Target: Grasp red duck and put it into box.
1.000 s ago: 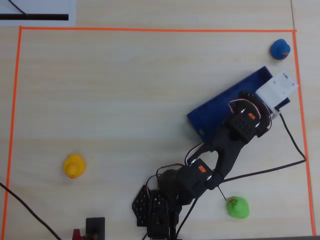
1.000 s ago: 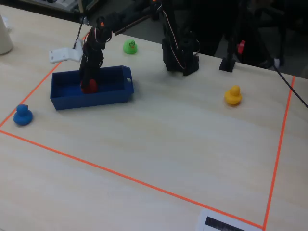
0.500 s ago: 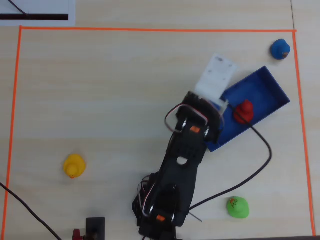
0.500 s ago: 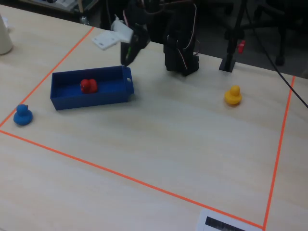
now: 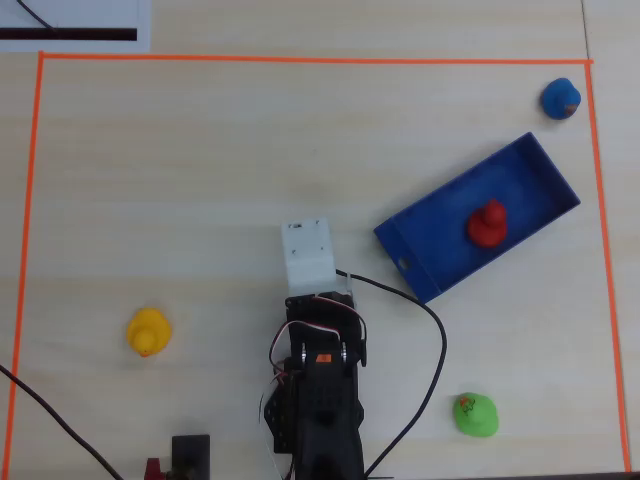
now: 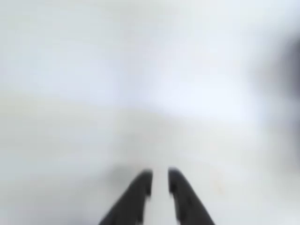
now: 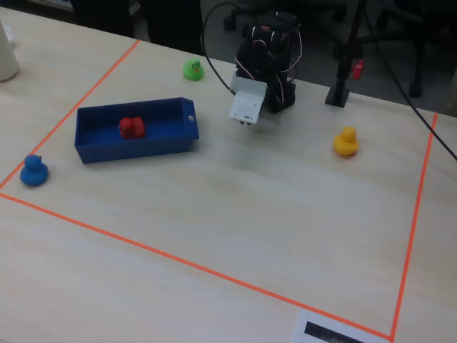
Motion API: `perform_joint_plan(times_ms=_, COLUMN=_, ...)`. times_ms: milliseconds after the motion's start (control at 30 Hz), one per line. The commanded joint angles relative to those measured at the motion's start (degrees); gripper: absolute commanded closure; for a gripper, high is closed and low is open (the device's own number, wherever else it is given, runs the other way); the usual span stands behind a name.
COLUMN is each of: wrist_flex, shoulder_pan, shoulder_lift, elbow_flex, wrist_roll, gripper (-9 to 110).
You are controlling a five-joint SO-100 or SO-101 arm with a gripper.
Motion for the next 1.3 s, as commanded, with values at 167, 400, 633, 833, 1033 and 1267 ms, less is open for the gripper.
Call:
perform_joint_plan(times_ms=167, wrist_flex=-3.0, shoulder_pan=-0.8, shoulder_lift=1.4, elbow_flex=9.2, wrist_roll=2.9, gripper=101)
perform_joint_plan(times_ms=400, wrist_flex=-3.0, shoulder_pan=-1.3, shoulder_lift=1.4, elbow_flex=9.3, wrist_roll=5.1, gripper=101)
perform_joint_plan(times_ms=633, wrist_flex=-3.0, shoulder_pan=-1.3, shoulder_lift=1.4, elbow_flex=9.4, wrist_roll=5.2, gripper=100)
perform_joint_plan(times_ms=833, wrist_flex=-3.0, shoulder_pan=-1.3, shoulder_lift=1.4, elbow_flex=9.4, wrist_roll=5.2, gripper=100)
perform_joint_plan(times_ms=1033, wrist_flex=-3.0, shoulder_pan=-1.3, shoulder_lift=1.4, elbow_flex=9.4, wrist_roll=5.2, gripper=99)
perform_joint_plan(times_ms=1267, wrist_flex=-3.0, shoulder_pan=-1.3, shoulder_lift=1.4, elbow_flex=9.4, wrist_roll=5.2, gripper=99)
